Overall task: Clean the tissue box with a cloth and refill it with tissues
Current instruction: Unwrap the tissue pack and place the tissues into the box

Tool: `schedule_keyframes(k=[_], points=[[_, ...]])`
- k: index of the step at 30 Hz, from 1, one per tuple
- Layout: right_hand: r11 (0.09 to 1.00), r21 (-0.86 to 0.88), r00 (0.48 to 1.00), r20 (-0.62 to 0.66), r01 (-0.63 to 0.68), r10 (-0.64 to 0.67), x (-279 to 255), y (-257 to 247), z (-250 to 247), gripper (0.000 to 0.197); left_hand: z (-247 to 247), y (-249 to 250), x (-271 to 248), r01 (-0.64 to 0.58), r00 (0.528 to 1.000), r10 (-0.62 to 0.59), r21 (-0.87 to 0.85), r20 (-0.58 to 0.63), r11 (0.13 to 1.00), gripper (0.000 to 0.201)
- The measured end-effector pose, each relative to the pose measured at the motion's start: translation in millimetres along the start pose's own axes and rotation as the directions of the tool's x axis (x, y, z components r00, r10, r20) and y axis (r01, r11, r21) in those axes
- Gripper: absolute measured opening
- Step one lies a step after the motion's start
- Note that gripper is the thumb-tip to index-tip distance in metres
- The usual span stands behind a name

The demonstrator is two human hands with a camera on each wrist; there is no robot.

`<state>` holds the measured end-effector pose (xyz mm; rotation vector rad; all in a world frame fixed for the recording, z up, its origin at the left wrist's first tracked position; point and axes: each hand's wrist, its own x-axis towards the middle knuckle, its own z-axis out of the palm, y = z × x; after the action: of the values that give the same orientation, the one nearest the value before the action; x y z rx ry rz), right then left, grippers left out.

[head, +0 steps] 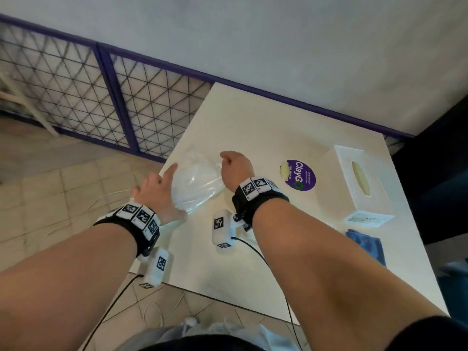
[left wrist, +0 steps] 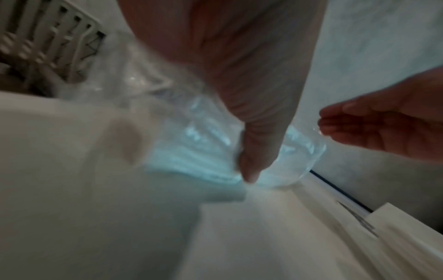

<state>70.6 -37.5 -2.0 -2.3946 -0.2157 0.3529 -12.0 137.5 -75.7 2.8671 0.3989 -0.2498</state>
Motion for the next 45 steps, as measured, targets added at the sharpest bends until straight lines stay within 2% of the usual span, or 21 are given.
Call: schedule_keyframes(k=[3,5,8,10,12,14,16,19,23,26,28,31,35,38,42,45], points=[[0.999,0.006,0.998,0.039,-0.041,0.041,13.4,-7.9,17.7,0.036,8.6,-14.7,-15.2,-0.082,0.988,0.077,-0.032,-0.134,0.996,0.116],[0.992,-0.119,0.991,0.117,-0.050,0.064,17.6,-11.2,25.7,0.033,12.9,-24.6,-23.0,-0.140,0.975,0.137,-0.004,-0.175,0.990,0.112],[0.936,-0.352,0.948,0.290,-0.022,0.131,16.6,-14.8,41.1,0.036,17.1,-37.9,-29.5,-0.213,0.955,0.217,0.042,-0.201,0.976,0.107],[0.930,-0.361,0.922,0.337,-0.060,0.190,13.0,-15.8,48.7,0.056,18.4,-41.6,-30.6,-0.261,0.936,0.264,0.046,-0.231,0.964,0.103],[0.934,-0.329,0.916,0.316,-0.140,0.248,13.3,-14.5,56.5,0.086,19.7,-43.2,-30.6,-0.301,0.913,0.302,0.047,-0.273,0.952,0.103],[0.924,-0.343,0.920,0.283,-0.166,0.271,15.8,-11.8,60.4,0.101,21.6,-43.7,-29.8,-0.325,0.897,0.326,0.054,-0.298,0.944,0.105],[0.910,-0.378,0.914,0.287,-0.168,0.288,12.9,-12.9,57.3,0.096,23.1,-42.8,-29.4,-0.349,0.888,0.351,0.062,-0.298,0.935,0.107],[0.885,-0.436,0.905,0.290,-0.165,0.312,8.6,-10.3,48.3,0.072,26.4,-39.8,-29.6,-0.379,0.868,0.382,0.073,-0.318,0.923,0.108],[0.877,-0.422,0.886,0.283,-0.229,0.367,-2.4,-10.7,40.5,0.063,31.5,-39.2,-28.3,-0.410,0.843,0.411,0.081,-0.347,0.909,0.103],[0.877,-0.397,0.876,0.276,-0.271,0.396,-4.6,-10.2,44.5,0.052,35.0,-39.6,-28.0,-0.451,0.807,0.453,0.099,-0.378,0.887,0.099],[0.880,-0.380,0.871,0.281,-0.286,0.404,-3.6,-8.5,51.5,0.054,37.2,-40.2,-28.9,-0.476,0.785,0.470,0.092,-0.403,0.874,0.098],[0.875,-0.332,0.848,0.281,-0.354,0.450,-2.3,-2.7,56.3,0.065,40.4,-42.0,-30.9,-0.484,0.778,0.468,0.076,-0.419,0.872,0.097],[0.877,-0.299,0.820,0.334,-0.376,0.465,-7.8,0.1,52.9,0.057,43.3,-43.5,-32.0,-0.485,0.787,0.465,0.060,-0.405,0.872,0.096],[0.909,-0.235,0.856,0.320,-0.344,0.407,-12.0,4.8,53.2,0.069,44.6,-43.7,-33.1,-0.489,0.790,0.463,0.044,-0.401,0.871,0.094],[0.930,-0.186,0.883,0.299,-0.318,0.361,-18.5,6.1,57.0,0.072,47.6,-44.3,-36.4,-0.496,0.789,0.471,0.045,-0.394,0.867,0.092],[0.922,-0.118,0.875,0.290,-0.368,0.387,-19.4,4.0,57.6,0.073,48.4,-44.4,-36.6,-0.506,0.784,0.482,0.047,-0.391,0.861,0.091]])
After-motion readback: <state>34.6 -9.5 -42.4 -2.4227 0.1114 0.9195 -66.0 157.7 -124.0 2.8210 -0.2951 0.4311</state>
